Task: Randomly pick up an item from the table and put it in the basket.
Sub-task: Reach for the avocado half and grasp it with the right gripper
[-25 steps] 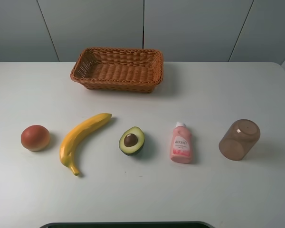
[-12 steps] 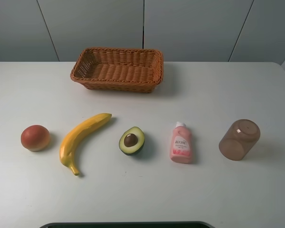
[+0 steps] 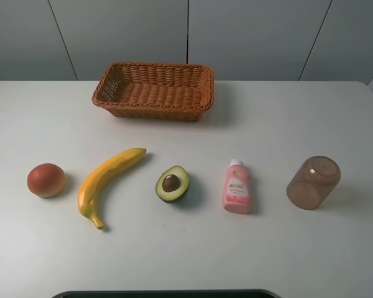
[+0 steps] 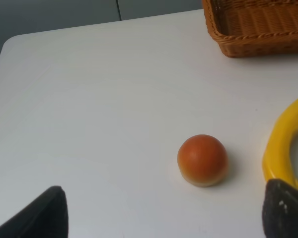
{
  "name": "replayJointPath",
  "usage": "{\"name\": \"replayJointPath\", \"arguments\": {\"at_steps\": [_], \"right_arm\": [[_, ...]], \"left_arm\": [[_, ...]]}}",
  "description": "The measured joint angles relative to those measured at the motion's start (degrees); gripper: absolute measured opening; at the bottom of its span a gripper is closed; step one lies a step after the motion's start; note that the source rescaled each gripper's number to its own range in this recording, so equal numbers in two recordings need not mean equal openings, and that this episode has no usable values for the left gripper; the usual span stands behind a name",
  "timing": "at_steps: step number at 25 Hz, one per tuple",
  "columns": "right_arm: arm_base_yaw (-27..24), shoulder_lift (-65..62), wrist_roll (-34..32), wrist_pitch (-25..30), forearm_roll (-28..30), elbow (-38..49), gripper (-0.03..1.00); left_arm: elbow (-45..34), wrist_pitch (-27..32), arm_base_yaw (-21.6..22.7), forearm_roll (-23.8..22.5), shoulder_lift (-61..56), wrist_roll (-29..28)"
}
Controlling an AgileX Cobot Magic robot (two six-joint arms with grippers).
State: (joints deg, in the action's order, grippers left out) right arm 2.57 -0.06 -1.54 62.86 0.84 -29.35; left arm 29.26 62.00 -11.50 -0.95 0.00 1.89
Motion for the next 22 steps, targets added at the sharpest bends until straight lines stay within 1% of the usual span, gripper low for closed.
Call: {"name": "replayJointPath", "arguments": {"at_steps": [16,18,22], "right_arm": [[0.00,0.00,-0.14,0.00,-0.24,-0.15,1.00],[0.00,1.82,0.90,0.46,-0.24,-2.15,1.00],[0.00,12.79,3.23,0.58,-0.44,-9.87,1.00]], "left_arm": [[0.00,0.00,0.00,0.00,0.00,0.00],[0.00,0.00,0.00,0.00,0.00,0.00],[0.00,0.00,0.00,0.00,0.00,0.00]]}}
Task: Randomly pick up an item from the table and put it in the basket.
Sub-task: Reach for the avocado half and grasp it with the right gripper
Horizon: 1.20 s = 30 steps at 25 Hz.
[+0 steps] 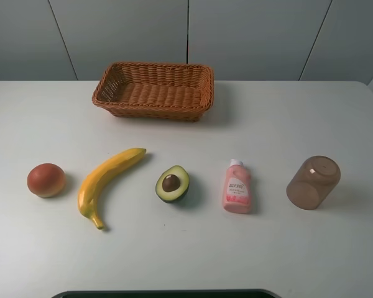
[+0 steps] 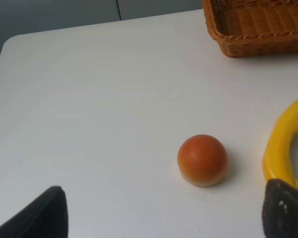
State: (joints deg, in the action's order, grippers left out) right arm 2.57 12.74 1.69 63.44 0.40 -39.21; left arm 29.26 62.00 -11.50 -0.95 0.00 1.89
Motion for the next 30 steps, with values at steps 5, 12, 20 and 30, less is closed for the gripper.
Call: {"name": "replayJointPath", "arguments": {"at_steps": [5,12,20,30], "right_arm": [[0.00,17.45,3.87,-0.10,-2.41,-12.31,1.00],[1.36,38.24,8.60,-2.12,-8.67,-23.58,1.00],[20.07,52.04,2.41,-12.25,-5.91,-24.42,1.00],[38.92,68.49,-13.03,-19.69,-1.49,-24.42,1.00]], "left_arm": [[0.00,0.00,0.00,0.00,0.00,0.00],[0.00,0.00,0.00,0.00,0.00,-0.11],[0.00,0.00,0.00,0.00,0.00,-0.11],[0.00,0.00,0.00,0.00,0.00,-0.11]]}}
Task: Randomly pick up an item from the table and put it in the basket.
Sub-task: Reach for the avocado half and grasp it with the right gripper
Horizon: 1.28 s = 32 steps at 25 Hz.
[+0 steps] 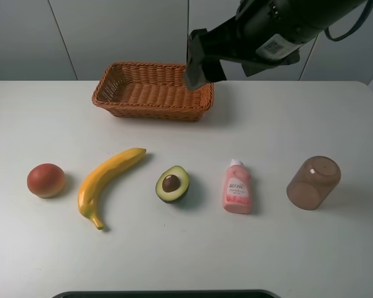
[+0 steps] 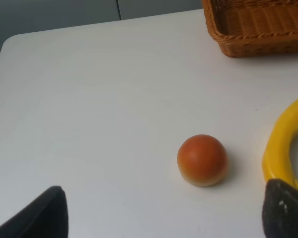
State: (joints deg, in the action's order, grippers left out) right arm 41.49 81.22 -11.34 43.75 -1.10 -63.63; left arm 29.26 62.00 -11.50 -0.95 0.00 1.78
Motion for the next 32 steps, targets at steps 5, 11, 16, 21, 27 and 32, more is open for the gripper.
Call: {"name": "replayJointPath", "arguments": {"at_steps": [5,11,16,21,27,32], "right_arm": [[7.73,8.02,-7.02,-3.98,1.10,0.00,1.00],[12.54,17.31,-9.98,-4.34,1.64,0.00,1.00],[14.87,23.41,-10.21,-4.47,1.52,-0.02,1.00],[15.01,27.24,-10.21,-4.71,2.84,-0.02,1.00],[15.01,28.46,-11.34,-7.02,5.39,-0.02,1.00],[14.20,29.43,-12.44,-7.47,7.34,-0.02,1.00]], "left_arm": [[0.00,0.00,0.00,0.00,0.00,0.00],[0.00,0.00,0.00,0.00,0.00,0.00],[0.00,0.00,0.00,0.00,0.00,0.00],[0.00,0.00,0.00,0.00,0.00,0.00],[0.00,0.00,0.00,0.00,0.00,0.00],[0.00,0.00,0.00,0.00,0.00,0.00]]}}
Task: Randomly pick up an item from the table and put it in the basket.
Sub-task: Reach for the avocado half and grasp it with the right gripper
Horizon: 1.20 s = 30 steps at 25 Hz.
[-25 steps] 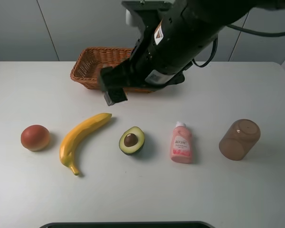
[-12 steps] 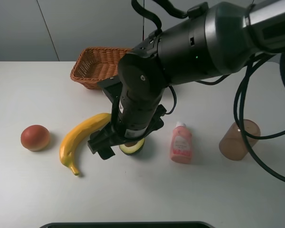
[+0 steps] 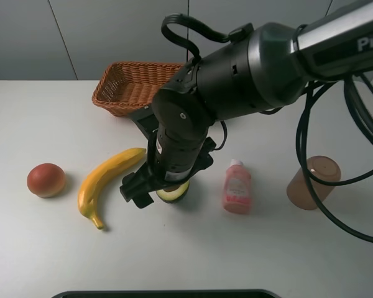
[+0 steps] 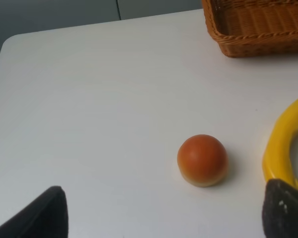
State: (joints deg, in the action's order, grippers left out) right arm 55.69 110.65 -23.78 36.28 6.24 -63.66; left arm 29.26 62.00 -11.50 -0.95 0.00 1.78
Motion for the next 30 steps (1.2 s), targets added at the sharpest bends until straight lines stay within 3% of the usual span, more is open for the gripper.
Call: {"name": "replayJointPath", "arguments": {"at_steps": [27,29,30], "right_arm": [[-1.41,4.32,-0.55,-3.75,0.81,0.00,0.98],[-1.41,4.46,-0.55,-3.87,0.81,0.00,0.92],[-1.41,4.46,-0.66,-3.91,0.81,0.00,0.78]], "left_arm": [[0.00,0.00,0.00,0.00,0.00,0.00],[0.00,0.00,0.00,0.00,0.00,0.00],[0.00,0.00,0.00,0.00,0.00,0.00]]}}
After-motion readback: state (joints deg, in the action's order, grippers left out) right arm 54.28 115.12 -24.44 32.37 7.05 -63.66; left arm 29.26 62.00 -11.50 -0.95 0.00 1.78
